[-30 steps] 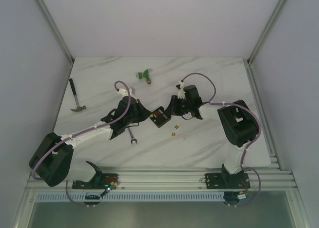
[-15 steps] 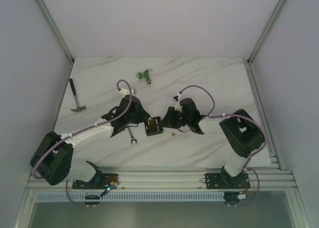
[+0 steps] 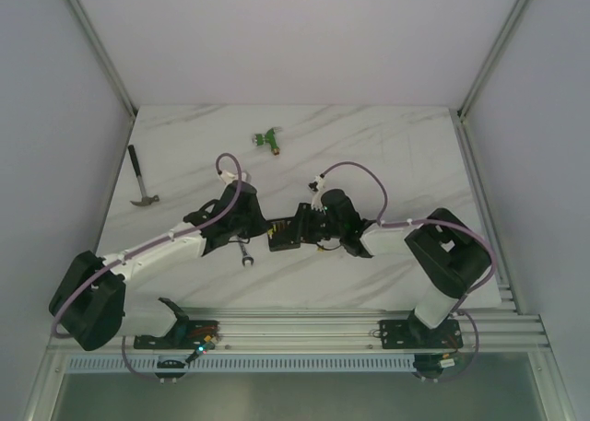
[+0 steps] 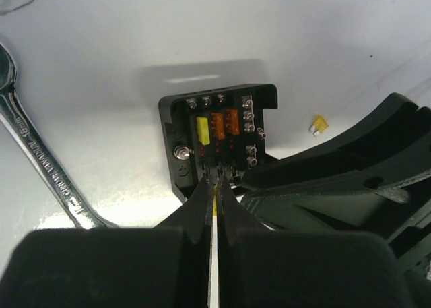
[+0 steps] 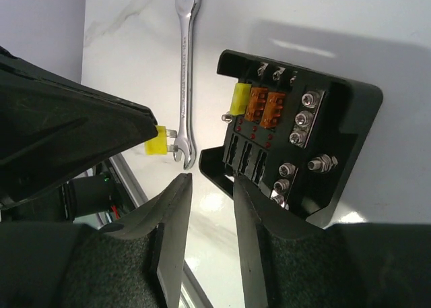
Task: Snap on the fuse box
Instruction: Adjust the fuse box base at the center of the board, then install the fuse at the fuse box base.
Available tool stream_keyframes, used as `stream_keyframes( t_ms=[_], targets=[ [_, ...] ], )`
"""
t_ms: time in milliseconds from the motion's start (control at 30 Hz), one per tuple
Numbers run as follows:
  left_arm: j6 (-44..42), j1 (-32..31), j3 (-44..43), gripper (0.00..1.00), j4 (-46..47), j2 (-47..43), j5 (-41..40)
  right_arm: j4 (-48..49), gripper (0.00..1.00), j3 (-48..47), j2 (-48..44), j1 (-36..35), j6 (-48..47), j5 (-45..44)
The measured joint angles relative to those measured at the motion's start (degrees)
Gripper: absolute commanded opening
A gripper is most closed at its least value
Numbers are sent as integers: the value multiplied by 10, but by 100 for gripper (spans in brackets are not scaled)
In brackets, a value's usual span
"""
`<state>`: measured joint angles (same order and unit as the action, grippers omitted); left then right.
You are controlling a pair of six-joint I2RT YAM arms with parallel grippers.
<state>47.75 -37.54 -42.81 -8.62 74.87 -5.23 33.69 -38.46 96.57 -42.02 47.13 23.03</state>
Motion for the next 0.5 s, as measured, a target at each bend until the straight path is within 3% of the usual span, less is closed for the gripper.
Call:
stream_keyframes(
  t_ms=[300, 500],
  targets=[
    [3, -19, -16, 0, -28, 12, -15, -86, 38, 1, -79, 5, -59, -86],
    [11, -36, -30, 0, -35, 31, -32, -152, 29, 0, -88, 22, -100, -171]
  ],
)
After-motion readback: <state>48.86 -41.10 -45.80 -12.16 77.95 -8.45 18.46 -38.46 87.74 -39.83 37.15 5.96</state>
